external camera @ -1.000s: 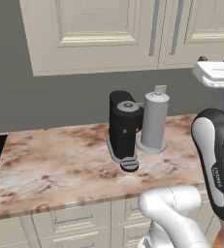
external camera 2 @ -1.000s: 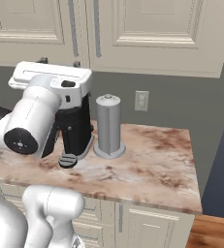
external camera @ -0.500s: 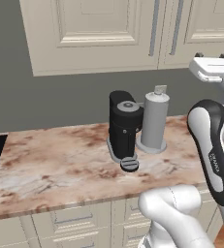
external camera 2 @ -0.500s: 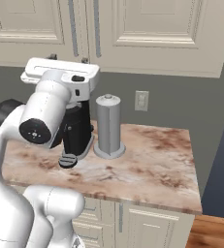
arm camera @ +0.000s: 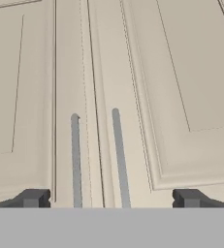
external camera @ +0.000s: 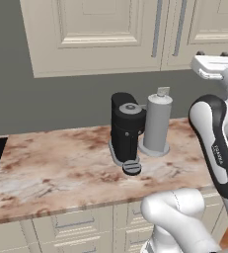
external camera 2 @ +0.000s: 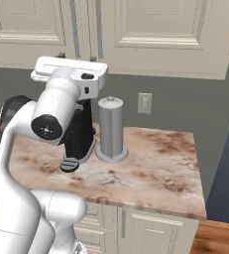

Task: Open the cabinet, pick the kettle from the cabinet, and place it in the sink.

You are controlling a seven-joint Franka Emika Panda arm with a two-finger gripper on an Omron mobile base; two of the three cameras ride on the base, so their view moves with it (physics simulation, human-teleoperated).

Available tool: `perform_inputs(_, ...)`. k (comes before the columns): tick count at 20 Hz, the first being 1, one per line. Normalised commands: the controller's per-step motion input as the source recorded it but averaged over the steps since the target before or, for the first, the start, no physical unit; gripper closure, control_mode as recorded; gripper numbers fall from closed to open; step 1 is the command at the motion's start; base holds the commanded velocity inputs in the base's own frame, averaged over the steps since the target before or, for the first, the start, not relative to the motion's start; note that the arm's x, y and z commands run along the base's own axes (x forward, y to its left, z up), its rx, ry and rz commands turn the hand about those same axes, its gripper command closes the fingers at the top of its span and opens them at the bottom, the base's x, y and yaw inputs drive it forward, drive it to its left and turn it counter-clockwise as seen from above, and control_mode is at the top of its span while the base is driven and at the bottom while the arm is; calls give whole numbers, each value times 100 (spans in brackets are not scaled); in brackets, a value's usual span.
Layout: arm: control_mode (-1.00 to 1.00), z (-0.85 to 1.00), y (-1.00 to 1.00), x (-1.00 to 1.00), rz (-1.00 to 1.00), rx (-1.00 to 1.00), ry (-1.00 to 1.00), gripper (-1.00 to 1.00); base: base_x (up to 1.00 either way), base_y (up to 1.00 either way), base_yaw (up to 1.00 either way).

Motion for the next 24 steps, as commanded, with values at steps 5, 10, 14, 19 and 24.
perform_inputs(5,-100,0,1,22,0,0,0,-100,0,0,0)
perform_inputs(10,-100,0,3,17,0,0,0,-100,0,0,0)
perform_inputs(14,-100,0,0,26,0,-1,0,-100,0,0,0)
perform_inputs(19,-100,0,0,18,0,-8,0,-100,0,0,0)
perform_inputs(24,-100,0,0,19,-2,-12,0,-100,0,0,0)
